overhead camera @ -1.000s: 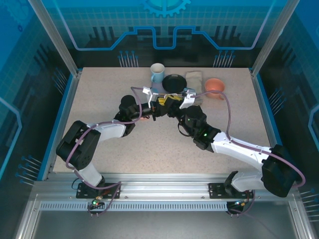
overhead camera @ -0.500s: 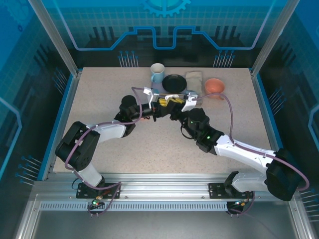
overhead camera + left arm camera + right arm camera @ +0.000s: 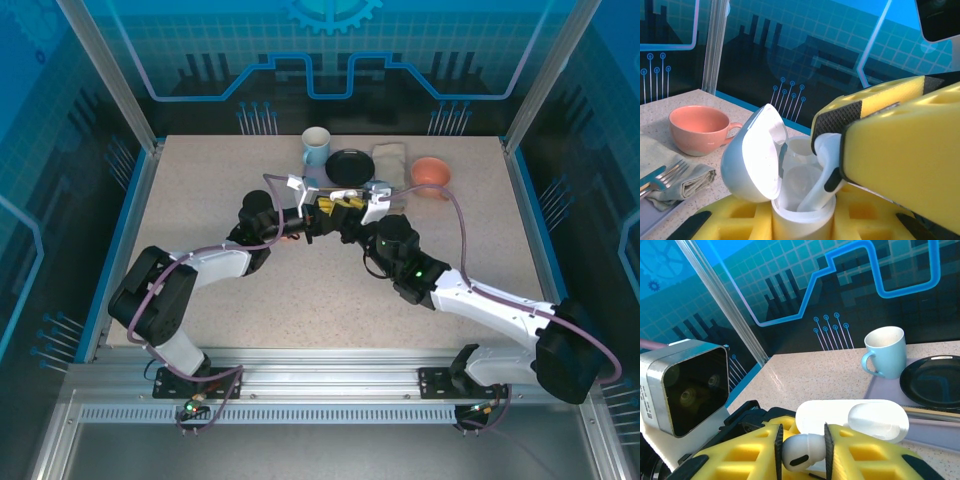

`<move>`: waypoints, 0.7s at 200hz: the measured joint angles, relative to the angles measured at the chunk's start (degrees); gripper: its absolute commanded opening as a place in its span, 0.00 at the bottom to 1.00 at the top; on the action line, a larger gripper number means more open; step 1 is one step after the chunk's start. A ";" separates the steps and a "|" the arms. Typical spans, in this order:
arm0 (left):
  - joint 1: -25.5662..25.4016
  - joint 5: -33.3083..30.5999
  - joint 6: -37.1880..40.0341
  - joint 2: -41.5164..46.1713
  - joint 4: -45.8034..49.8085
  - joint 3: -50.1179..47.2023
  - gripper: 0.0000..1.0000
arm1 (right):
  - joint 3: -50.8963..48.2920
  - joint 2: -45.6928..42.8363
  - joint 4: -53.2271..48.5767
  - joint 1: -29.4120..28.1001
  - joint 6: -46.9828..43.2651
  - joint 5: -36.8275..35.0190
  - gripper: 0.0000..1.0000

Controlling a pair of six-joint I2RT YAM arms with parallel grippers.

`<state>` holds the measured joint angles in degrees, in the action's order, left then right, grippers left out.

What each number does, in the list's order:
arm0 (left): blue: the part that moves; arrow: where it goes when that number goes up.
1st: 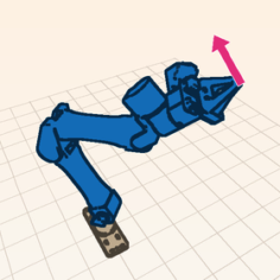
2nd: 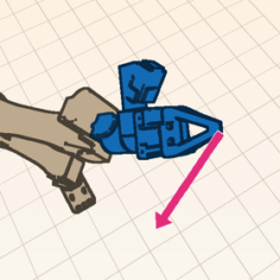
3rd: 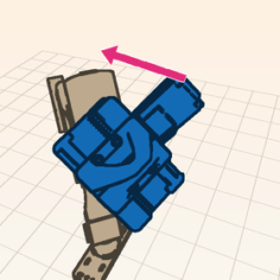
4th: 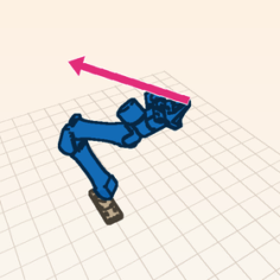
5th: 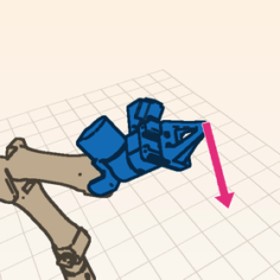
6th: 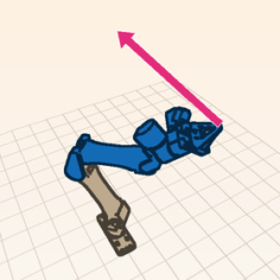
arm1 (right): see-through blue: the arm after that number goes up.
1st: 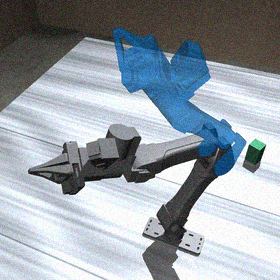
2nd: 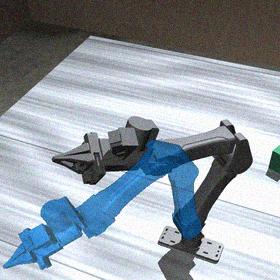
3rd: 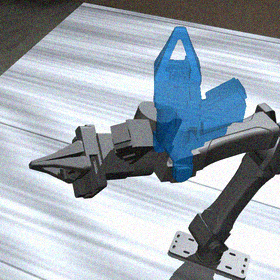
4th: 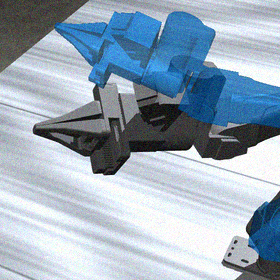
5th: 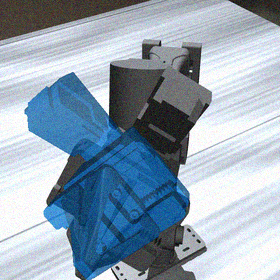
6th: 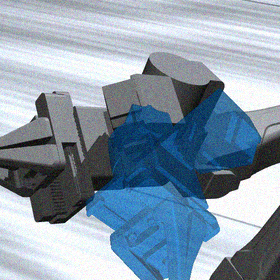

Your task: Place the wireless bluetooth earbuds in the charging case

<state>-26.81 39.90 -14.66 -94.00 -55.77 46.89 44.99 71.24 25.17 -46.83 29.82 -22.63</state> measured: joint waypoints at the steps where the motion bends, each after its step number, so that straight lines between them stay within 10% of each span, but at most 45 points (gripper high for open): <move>1: 0.02 0.00 0.00 0.00 0.07 0.00 0.00 | 0.02 0.00 -0.09 0.00 -0.07 0.04 0.33; 140: 0.00 -0.66 0.66 0.63 -0.22 0.00 0.00 | 9.68 -1.27 -17.53 2.95 7.21 7.93 0.75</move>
<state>-26.81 39.24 -14.00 -93.36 -55.99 46.89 54.68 69.97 7.64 -43.88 37.04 -14.70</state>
